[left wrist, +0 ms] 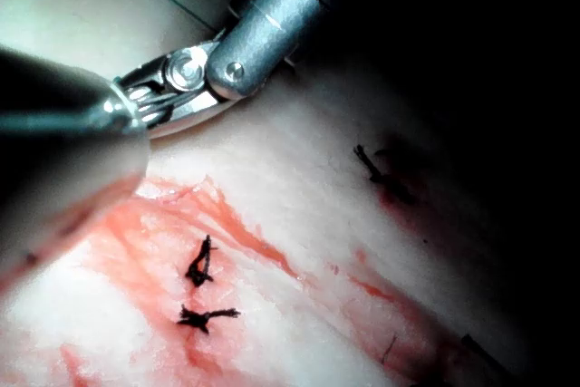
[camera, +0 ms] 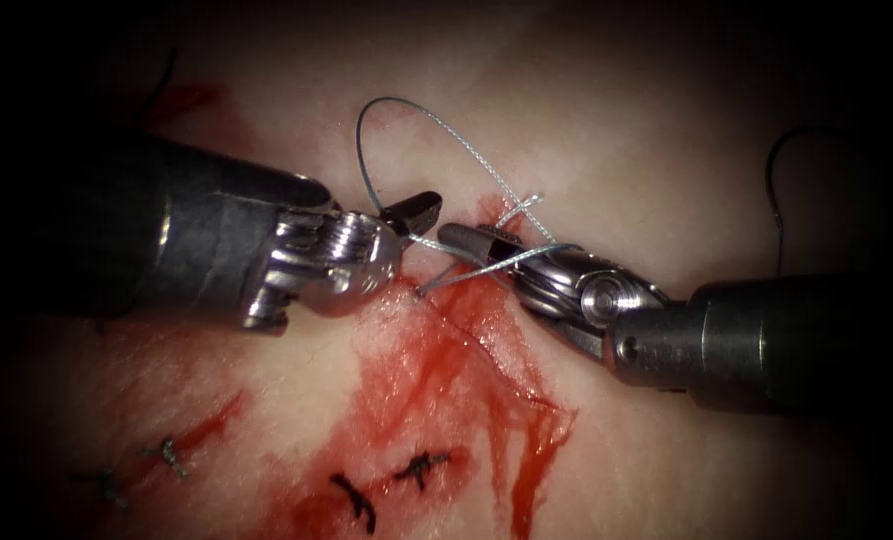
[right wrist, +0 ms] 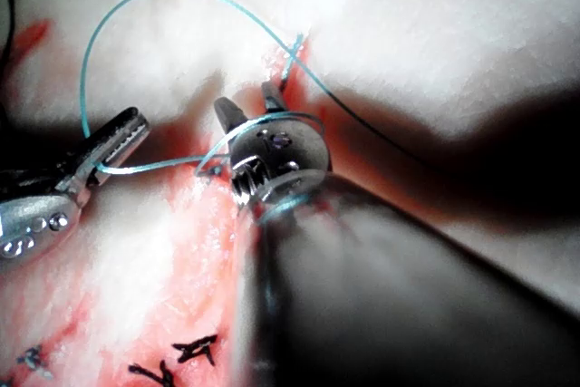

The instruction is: Wound Closure

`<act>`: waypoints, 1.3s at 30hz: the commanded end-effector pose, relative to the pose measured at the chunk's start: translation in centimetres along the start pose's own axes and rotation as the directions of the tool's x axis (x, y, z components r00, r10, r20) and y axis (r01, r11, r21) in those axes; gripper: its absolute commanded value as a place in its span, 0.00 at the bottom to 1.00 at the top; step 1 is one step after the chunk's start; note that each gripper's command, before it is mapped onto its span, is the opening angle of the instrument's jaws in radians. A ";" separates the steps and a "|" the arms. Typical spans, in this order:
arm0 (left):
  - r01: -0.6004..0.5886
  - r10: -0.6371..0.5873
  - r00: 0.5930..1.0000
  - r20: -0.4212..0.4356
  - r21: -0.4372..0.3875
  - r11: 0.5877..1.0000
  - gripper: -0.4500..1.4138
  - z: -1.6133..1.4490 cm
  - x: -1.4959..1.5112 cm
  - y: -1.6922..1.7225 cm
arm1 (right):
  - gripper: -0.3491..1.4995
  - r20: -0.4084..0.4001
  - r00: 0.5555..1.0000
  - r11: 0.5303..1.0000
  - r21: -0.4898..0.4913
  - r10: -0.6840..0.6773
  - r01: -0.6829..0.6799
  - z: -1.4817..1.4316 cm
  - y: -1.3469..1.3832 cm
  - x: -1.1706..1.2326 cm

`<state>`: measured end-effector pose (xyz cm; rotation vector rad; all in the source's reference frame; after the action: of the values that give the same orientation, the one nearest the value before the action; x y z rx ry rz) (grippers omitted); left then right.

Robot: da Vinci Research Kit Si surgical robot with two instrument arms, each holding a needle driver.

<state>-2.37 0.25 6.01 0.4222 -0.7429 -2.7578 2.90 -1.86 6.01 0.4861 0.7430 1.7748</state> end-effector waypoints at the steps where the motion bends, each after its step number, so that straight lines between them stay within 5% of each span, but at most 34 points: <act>1: 0.001 -0.001 1.000 0.000 0.000 1.000 0.00 0.05 0.03 0.03 | 0.31 0.004 1.000 1.000 0.002 0.002 -0.002 0.00 -0.07 -0.01; 19: 0.006 -0.006 1.000 0.002 -0.001 1.000 0.00 0.04 0.04 0.02 | 0.34 -0.005 0.999 0.998 -0.027 0.049 -0.049 -0.06 0.07 -0.03; 29: 0.008 -0.008 1.000 -0.002 -0.002 1.000 0.00 0.04 0.05 0.02 | 0.57 -0.013 0.997 0.996 -0.038 0.082 -0.083 0.06 0.14 0.01; 34: 0.009 -0.009 1.000 -0.001 -0.002 1.000 0.00 0.04 0.06 0.01 | 0.59 -0.019 0.990 0.989 -0.033 0.142 -0.143 0.10 0.13 0.01; 39: 0.011 -0.011 1.000 0.000 -0.004 1.000 0.00 0.03 0.08 -0.01 | 0.49 -0.026 0.985 0.985 -0.033 0.169 -0.170 0.17 0.10 0.01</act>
<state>-2.41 0.26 5.97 0.4276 -0.7382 -2.7686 2.84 -1.82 6.18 0.5178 0.7015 1.9532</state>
